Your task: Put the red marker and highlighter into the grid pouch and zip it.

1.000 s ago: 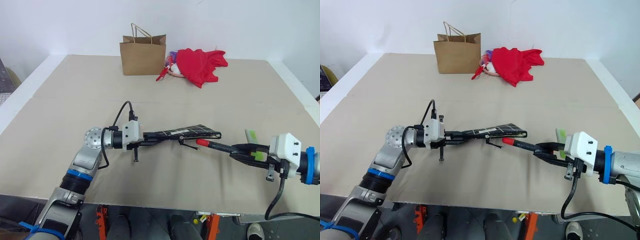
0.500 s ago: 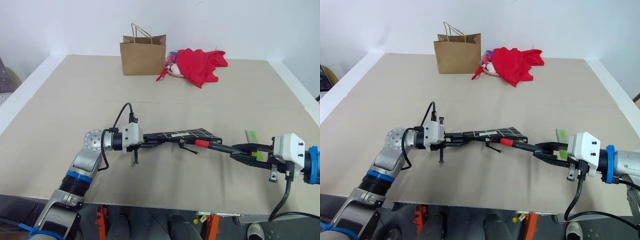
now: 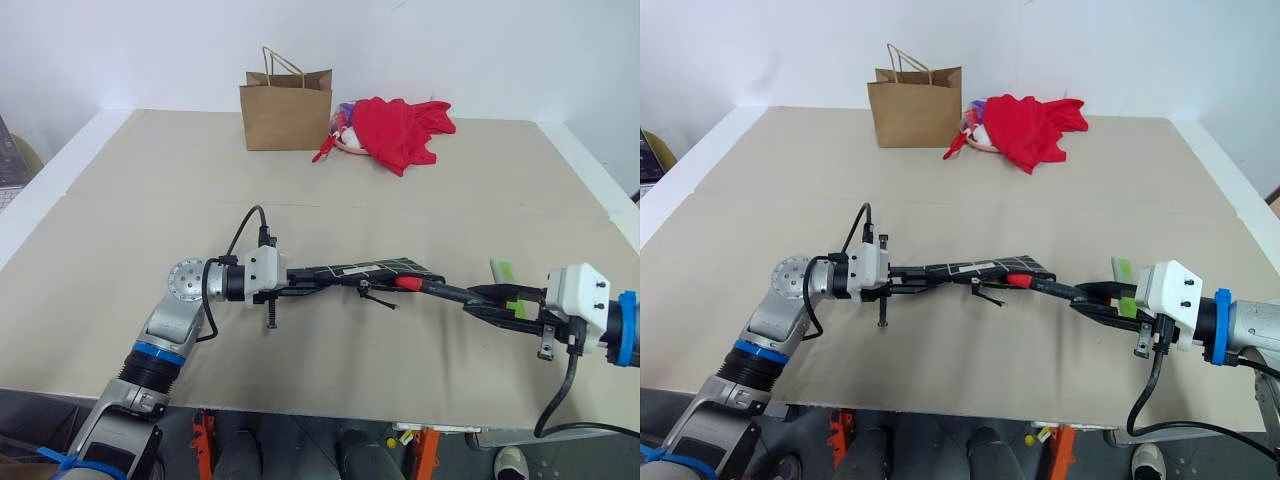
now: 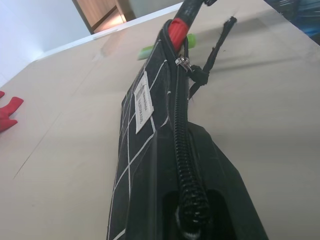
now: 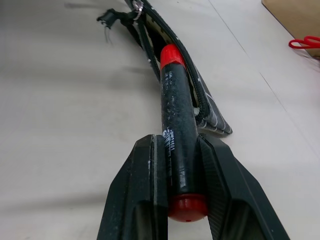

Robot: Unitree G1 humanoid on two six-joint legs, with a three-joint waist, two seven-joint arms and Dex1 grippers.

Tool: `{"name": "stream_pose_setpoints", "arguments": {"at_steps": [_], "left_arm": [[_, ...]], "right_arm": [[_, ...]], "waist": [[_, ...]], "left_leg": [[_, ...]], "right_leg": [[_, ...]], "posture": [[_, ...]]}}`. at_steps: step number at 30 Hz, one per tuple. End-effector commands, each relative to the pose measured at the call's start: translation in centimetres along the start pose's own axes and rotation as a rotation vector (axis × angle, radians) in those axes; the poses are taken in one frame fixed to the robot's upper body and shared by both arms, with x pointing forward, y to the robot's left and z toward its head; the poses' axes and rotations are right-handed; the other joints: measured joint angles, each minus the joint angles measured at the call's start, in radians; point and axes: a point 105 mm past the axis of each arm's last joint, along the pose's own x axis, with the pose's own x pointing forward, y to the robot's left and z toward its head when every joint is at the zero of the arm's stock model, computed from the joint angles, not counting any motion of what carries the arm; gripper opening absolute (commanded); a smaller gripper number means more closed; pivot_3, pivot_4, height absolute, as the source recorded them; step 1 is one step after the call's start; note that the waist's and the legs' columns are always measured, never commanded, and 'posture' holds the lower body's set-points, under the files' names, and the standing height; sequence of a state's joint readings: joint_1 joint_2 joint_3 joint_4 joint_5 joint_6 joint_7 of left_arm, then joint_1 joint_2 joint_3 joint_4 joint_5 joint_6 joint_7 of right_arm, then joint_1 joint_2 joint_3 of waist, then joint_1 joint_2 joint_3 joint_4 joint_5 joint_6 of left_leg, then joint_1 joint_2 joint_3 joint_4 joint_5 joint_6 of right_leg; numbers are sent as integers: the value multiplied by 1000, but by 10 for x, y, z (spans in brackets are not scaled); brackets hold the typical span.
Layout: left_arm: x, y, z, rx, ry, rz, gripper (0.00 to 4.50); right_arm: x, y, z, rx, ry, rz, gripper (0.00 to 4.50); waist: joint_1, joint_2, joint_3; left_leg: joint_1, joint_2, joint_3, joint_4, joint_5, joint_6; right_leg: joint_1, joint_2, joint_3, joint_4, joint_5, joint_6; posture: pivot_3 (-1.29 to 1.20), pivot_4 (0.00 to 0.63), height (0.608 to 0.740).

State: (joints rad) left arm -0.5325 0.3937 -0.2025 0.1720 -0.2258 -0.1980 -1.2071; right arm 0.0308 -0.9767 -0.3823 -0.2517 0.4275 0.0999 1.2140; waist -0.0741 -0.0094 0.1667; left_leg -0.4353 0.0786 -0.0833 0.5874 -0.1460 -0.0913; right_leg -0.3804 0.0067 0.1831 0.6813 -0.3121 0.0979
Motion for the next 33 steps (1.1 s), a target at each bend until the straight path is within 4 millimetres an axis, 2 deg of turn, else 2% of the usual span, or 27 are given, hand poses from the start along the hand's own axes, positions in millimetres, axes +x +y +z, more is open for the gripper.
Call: {"name": "stream_pose_setpoints", "arguments": {"at_steps": [1, 11, 18, 19, 20, 21, 24, 25, 26, 29, 33], "left_arm": [[6, -2, 14, 57, -45, -24, 0], [13, -5, 18, 69, -61, -41, 0], [17, -8, 20, 64, -73, -50, 0], [17, -8, 20, 62, -75, -51, 0], [18, -8, 20, 58, -76, -51, 0], [18, -8, 20, 53, -77, -49, 0], [16, -6, 19, 31, -76, -36, 0], [16, -6, 18, 24, -74, -32, 0], [15, -5, 17, 18, -72, -29, 0], [12, -3, 15, -4, -61, -17, 0], [7, -1, 9, -28, -32, -7, 0]], "right_arm": [[11, -5, 16, -44, -39, 7, 627], [41, 5, 20, -31, -43, 132, 627], [54, 8, 29, -49, -65, 191, 627], [54, 8, 29, -60, -69, 189, 1427], [54, 7, 29, -67, -72, 181, 1716], [54, 7, 28, -70, -72, 172, 1797], [47, 6, 26, -68, -80, 140, 3011], [43, 7, 25, -52, -90, 132, 3141], [40, 8, 25, -41, -106, 123, 3706], [27, 8, 23, 23, -146, 60, 4387], [-3, -6, 7, 190, -189, -172, 4387]], "waist": [[0, 0, 0], [1, 0, 0], [1, 0, 0], [1, 0, 0], [1, 0, 0], [1, 0, 0], [1, 0, 0], [1, 0, 0], [2, 0, 0], [2, 0, 0], [2, 0, 0]], "left_leg": [[0, 0, 0, 0, 0, 0], [1, 0, 0, 0, 0, 0], [2, 0, 0, 0, 0, 0], [2, 0, 0, 0, 0, 0], [2, 0, 0, 0, 0, 0], [2, 0, 0, 0, 0, 0], [2, 0, 0, 0, 0, 0], [2, 0, 0, 0, 0, 0], [2, 0, 0, 0, 0, 0], [2, 0, 0, 0, 0, 0], [2, 0, 0, 0, 0, 0]], "right_leg": [[0, 0, 0, 0, 0, 0], [2, 0, 0, 0, 0, 0], [2, 0, 0, 0, 0, 0], [2, 0, 0, 0, 0, 0], [2, 0, 0, 0, 0, 0], [2, 0, 0, 0, 0, 0], [2, 0, 0, 0, 0, 0], [2, 0, 0, 0, 0, 0], [2, 0, 0, 0, 0, 0], [2, 0, 0, 0, 0, 0], [3, 0, 0, 0, 0, 0]], "posture": [[0, 150, 740], [0, 150, 740], [0, 150, 740], [0, 150, 740], [0, 150, 740], [0, 150, 740], [0, 150, 740], [0, 150, 740], [0, 150, 740], [0, 150, 740], [0, 150, 740]]}}
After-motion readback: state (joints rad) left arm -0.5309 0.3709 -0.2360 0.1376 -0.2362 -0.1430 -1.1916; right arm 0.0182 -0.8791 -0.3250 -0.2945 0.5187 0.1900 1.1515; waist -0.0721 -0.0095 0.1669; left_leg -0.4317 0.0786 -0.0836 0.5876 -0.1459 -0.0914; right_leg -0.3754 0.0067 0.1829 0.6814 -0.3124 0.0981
